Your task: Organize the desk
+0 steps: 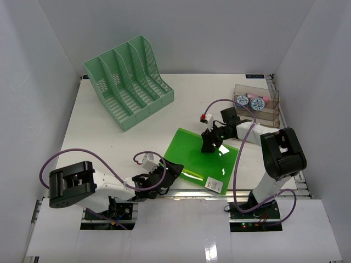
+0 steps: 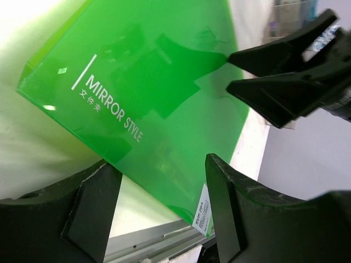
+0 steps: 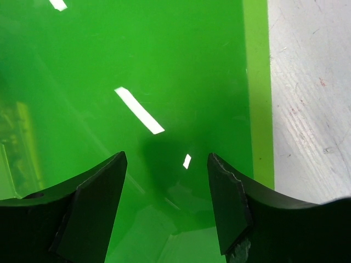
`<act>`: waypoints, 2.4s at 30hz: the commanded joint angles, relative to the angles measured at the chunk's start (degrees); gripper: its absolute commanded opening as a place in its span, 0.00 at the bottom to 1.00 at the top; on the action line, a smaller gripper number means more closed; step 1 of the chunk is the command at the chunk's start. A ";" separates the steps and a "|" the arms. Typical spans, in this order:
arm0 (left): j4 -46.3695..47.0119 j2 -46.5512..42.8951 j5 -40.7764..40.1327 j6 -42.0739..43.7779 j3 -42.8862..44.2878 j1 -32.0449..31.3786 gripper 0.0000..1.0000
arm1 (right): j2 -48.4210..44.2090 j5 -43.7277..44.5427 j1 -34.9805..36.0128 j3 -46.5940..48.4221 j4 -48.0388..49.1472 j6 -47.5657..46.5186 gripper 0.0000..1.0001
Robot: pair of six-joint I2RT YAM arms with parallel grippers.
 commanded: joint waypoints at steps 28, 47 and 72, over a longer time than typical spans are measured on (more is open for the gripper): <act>21.83 7.62 -4.52 14.20 3.27 2.09 0.39 | 0.35 -4.73 0.03 -1.55 -9.76 -2.29 0.64; 14.30 1.83 -4.19 19.52 4.84 2.59 0.00 | -10.02 -10.18 -3.55 -0.03 -14.56 -4.89 0.71; -35.24 -37.65 -9.16 52.66 24.39 2.59 0.00 | -26.17 -29.00 -15.23 4.46 -23.68 -11.04 0.77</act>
